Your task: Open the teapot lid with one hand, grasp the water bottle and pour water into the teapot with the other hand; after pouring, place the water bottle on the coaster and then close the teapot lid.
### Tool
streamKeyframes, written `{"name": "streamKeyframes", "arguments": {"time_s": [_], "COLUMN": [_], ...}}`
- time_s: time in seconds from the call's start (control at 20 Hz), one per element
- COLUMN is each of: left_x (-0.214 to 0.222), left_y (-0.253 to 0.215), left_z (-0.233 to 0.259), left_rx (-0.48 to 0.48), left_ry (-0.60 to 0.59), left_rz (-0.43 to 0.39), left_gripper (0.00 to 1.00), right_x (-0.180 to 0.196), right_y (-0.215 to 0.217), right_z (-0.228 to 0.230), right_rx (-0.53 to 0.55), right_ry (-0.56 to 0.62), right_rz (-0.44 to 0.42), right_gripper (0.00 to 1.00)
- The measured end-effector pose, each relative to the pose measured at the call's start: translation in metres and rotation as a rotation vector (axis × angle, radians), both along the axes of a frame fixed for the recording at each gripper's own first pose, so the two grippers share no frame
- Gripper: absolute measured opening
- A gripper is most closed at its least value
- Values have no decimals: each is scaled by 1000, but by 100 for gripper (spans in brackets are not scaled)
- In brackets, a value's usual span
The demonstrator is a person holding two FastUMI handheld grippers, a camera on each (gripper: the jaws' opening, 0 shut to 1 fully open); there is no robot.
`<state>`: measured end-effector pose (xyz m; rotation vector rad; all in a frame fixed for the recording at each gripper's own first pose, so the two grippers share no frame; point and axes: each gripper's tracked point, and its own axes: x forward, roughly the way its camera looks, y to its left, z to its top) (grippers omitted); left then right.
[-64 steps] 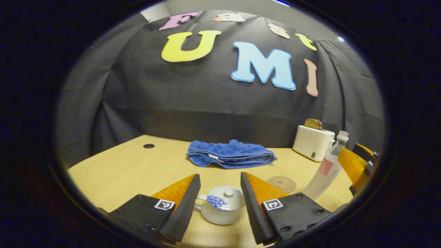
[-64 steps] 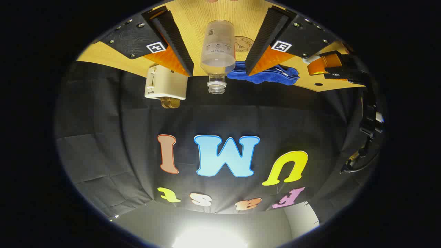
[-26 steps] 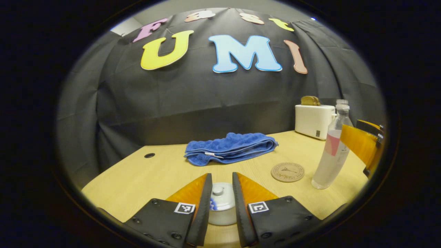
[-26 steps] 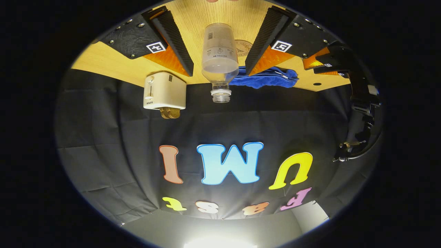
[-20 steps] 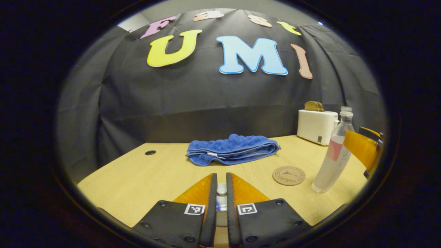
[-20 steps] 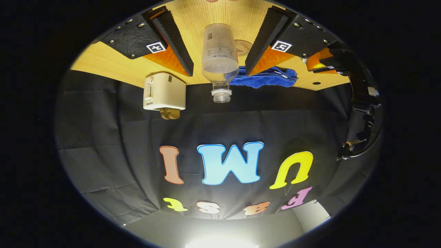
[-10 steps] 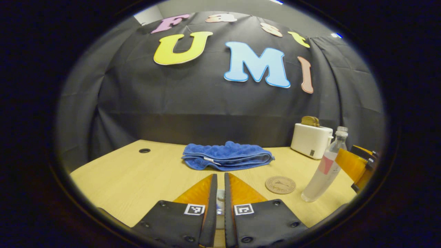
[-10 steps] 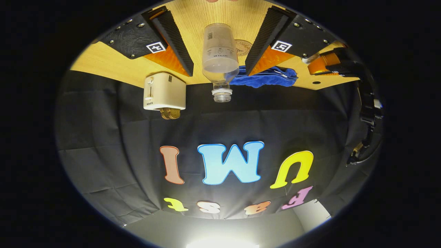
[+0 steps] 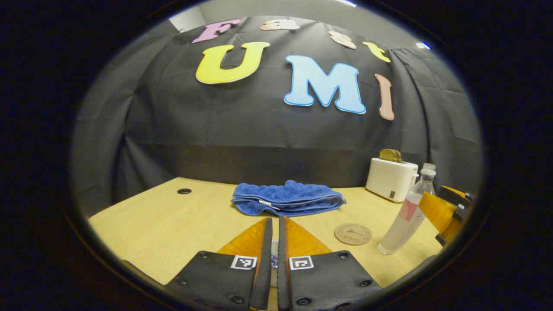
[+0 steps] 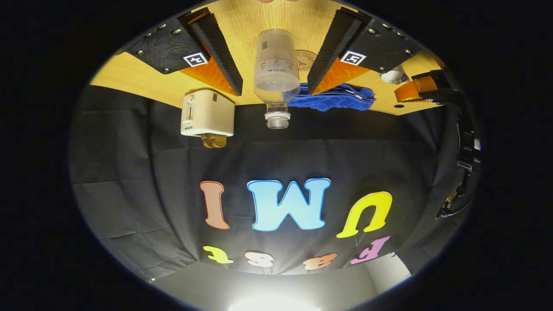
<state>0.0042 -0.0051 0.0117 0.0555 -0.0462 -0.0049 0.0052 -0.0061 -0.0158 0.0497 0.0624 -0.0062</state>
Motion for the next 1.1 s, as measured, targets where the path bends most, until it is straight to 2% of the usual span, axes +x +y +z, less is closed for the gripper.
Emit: {"name": "streamKeyframes", "arguments": {"time_s": [0.05,0.1,0.25,0.6,0.65,0.8,0.9,0.95,1.0,1.1], "left_x": [4,1,2,6,5,5,7,11,8,8], "left_y": [-2,-4,-9,-11,-14,-14,-15,-7,-10,-11], "left_z": [-2,-4,-10,-18,-23,-21,-22,-29,-20,-21], "left_rx": [14,17,18,72,78,127,135,150,150,162], "left_ry": [8,12,32,49,68,55,50,40,40,43], "left_rz": [-6,-9,-24,-2,0,14,18,43,42,44], "left_gripper": [7,20,21,21,26,32,41,41,17,17], "right_x": [0,0,0,0,0,0,-1,-1,-1,-1], "right_y": [0,-1,-2,-5,-5,-6,-7,-7,-7,-8], "right_z": [1,0,2,2,3,3,3,4,3,3], "right_rx": [2,3,5,16,19,25,28,31,34,39], "right_ry": [0,1,-1,-4,-4,-3,-6,-7,-5,-2], "right_rz": [0,-1,-5,-9,-9,-9,-12,-12,-13,-13], "right_gripper": [96,96,95,96,96,96,96,96,95,95]}}
